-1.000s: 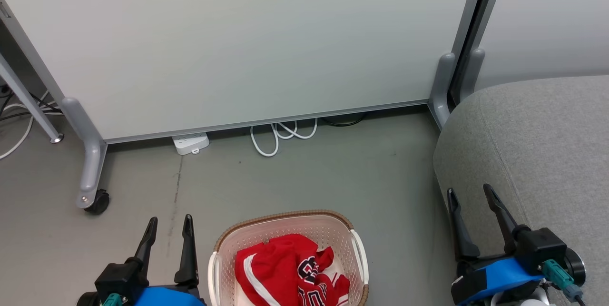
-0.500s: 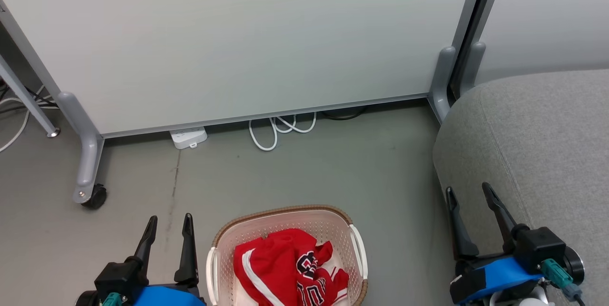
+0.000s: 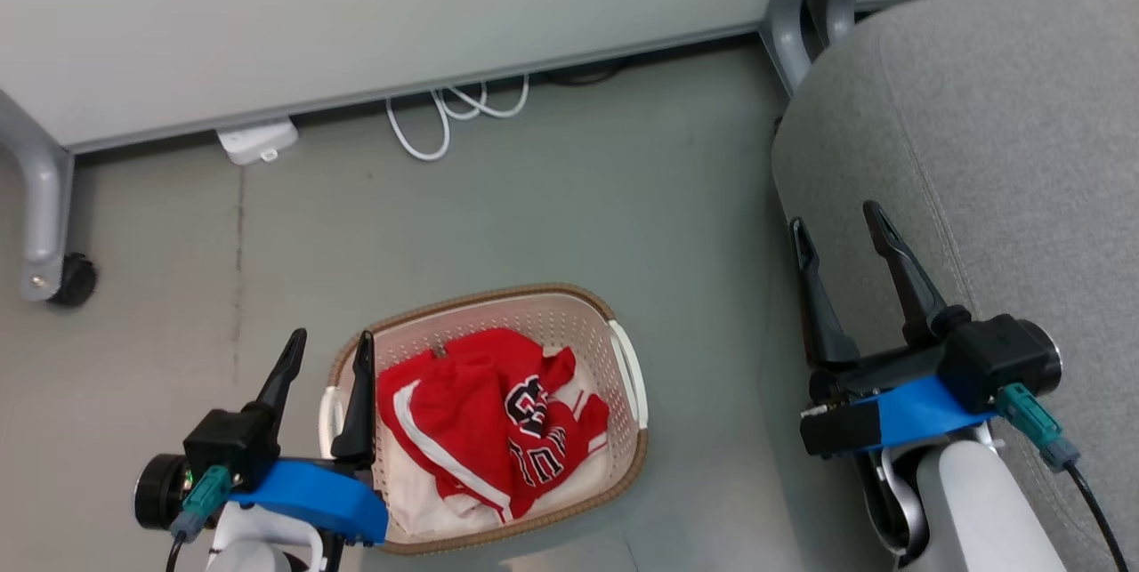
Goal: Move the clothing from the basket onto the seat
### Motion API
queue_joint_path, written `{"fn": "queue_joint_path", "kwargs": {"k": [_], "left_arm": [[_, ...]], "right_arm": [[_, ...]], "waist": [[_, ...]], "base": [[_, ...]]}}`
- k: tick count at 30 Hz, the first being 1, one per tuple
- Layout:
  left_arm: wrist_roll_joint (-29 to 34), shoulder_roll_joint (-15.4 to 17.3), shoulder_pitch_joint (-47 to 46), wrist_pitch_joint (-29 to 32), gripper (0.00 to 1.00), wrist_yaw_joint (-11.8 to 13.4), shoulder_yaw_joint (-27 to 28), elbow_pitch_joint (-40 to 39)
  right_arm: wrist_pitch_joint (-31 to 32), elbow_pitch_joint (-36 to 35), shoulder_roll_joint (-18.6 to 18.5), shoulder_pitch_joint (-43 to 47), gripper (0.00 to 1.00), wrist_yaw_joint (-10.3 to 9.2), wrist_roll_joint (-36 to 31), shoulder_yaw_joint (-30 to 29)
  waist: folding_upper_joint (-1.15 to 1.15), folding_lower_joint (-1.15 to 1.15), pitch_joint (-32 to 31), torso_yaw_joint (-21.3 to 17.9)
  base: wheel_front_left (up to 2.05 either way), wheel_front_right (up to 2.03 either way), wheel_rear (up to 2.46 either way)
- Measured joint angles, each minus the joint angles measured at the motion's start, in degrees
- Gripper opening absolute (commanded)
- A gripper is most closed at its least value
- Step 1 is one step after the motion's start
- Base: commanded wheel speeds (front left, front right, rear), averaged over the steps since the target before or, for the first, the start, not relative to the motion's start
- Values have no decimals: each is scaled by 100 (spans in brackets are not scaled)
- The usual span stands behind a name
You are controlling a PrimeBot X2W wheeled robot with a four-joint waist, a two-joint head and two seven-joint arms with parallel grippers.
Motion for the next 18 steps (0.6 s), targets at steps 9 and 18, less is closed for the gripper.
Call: {"fn": "queue_joint_path", "kwargs": {"k": [9,18], "left_arm": [[252,334,-855,322,100,-236,-330,634],[260,525,-1502,778,100,-387,-512,1893]], "right_arm": [[-181,51,-7,-794,100,0,311,444],[-231,111,-9,-1168,100,0,624,797]], "waist": [[0,0,1148,-494],[0,0,1995,-1045]], "base": [[0,0,0],[0,0,0]]}}
